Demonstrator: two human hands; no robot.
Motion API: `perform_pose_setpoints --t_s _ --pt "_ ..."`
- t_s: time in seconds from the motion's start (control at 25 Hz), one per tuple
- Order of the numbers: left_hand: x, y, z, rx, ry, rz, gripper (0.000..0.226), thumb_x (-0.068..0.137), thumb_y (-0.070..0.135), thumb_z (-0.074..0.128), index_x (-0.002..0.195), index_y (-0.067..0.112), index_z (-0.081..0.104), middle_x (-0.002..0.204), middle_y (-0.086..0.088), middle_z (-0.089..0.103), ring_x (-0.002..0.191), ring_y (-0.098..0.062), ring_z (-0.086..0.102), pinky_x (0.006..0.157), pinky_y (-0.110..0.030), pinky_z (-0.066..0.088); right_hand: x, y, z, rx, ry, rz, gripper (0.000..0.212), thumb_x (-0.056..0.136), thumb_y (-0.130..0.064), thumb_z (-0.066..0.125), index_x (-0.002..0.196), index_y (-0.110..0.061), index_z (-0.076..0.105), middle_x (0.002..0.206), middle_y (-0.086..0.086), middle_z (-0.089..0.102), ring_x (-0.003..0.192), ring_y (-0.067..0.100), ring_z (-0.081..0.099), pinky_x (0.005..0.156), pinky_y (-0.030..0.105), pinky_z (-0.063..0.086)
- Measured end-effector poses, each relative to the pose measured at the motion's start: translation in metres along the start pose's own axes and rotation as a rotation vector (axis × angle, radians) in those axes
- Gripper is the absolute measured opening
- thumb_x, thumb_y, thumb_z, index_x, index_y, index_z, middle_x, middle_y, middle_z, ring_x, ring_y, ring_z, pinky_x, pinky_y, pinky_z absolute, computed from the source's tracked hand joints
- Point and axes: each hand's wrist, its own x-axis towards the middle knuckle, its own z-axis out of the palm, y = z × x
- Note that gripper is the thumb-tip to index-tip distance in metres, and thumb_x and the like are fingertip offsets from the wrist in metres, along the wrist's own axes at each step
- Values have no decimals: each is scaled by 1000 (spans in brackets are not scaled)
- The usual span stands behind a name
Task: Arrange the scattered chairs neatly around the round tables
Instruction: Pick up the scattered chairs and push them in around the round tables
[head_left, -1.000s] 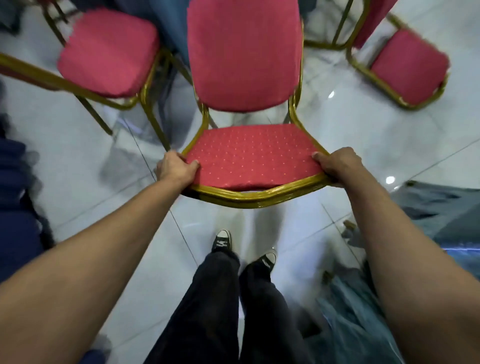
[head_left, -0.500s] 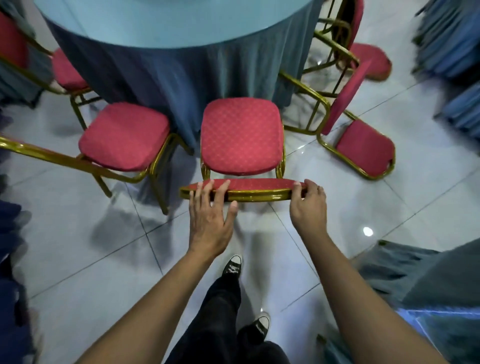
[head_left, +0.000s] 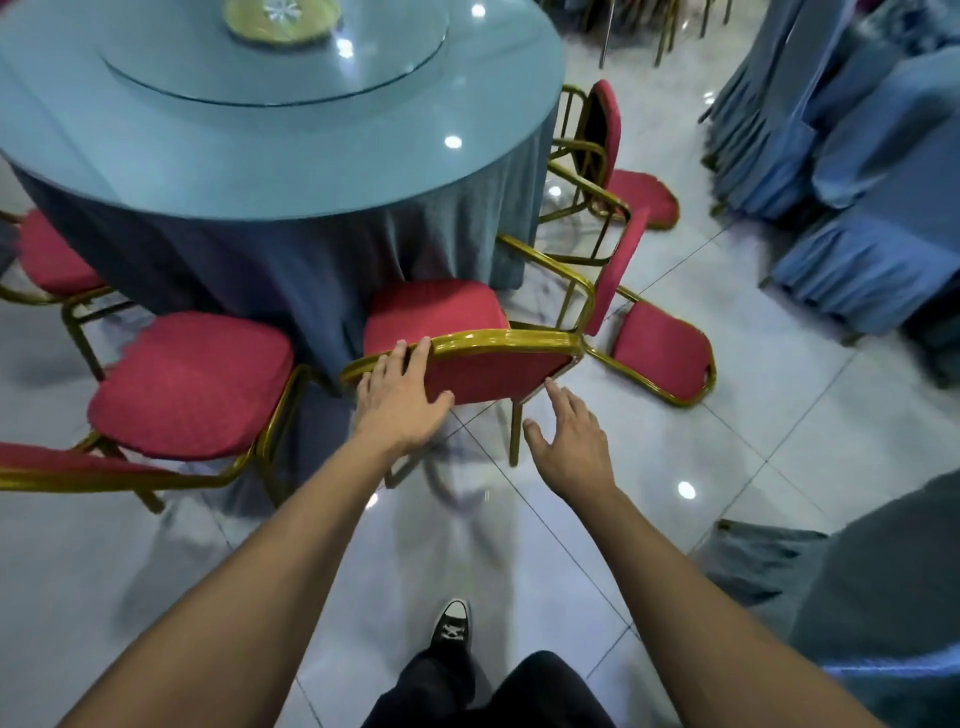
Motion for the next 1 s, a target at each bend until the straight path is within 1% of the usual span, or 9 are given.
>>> perform_pose_setpoints --t_s 0.08,0.2,0.32,0.4,0.56,0.72,0.84,0.92,1.0 --pt "-3 4 -3 0 9 10 74 97 47 50 159 29 14 167 -7 14 153 -30 12 123 -51 13 12 -8 -8 13 15 -26 67 98 -45 49 158 -30 22 160 3 33 145 25 33 117 47 31" --pt "-6 23 -6 -78 79 82 60 97 39 51 153 26 33 162 -8 27 149 -29 22 121 -51 19 32 -16 -25 73 81 -64 63 98 -40 53 155 -30 28 157 1 38 140 25 38 115 46 34" --pt "-2 56 -9 -99 104 173 48 96 34 54 143 25 46 155 -7 37 144 -26 31 120 -46 23 47 -7 -44 127 164 -87 57 97 -36 56 150 -29 36 149 -2 44 133 22 44 111 42 36" --pt "6 86 -8 -117 104 247 41 96 33 55 136 25 52 148 -2 44 138 -23 38 117 -45 27 57 9 -60 172 203 -57 52 97 -34 55 147 -31 40 146 -5 47 131 19 45 109 40 37" --pt "30 159 3 -141 62 362 29 97 32 53 126 29 56 132 7 51 121 -16 45 107 -38 35 81 57 -94 249 276 12 47 97 -34 54 144 -30 45 145 -5 49 131 17 45 109 38 39" --pt "63 252 22 -163 7 398 29 98 29 53 127 30 55 131 7 50 120 -14 43 106 -36 36 115 121 -146 355 325 34 40 96 -36 57 136 -35 50 132 -10 54 120 11 52 101 36 47" --pt "84 323 37 -210 -32 418 30 99 29 52 128 31 54 131 8 50 120 -11 42 106 -35 37 142 169 -189 391 366 70 37 95 -37 59 131 -39 51 117 -17 51 108 4 50 95 31 47" --pt "99 366 46 -232 -28 445 30 99 29 52 128 31 55 130 10 51 118 -9 41 105 -35 39 163 198 -214 386 380 77 37 95 -38 58 131 -37 51 115 -18 49 108 5 50 94 33 48" --pt "118 405 57 -238 -24 480 29 99 29 52 127 28 56 129 8 52 117 -9 43 104 -37 41 184 226 -239 379 406 85 36 96 -38 57 131 -33 52 117 -13 52 111 11 53 94 37 50"
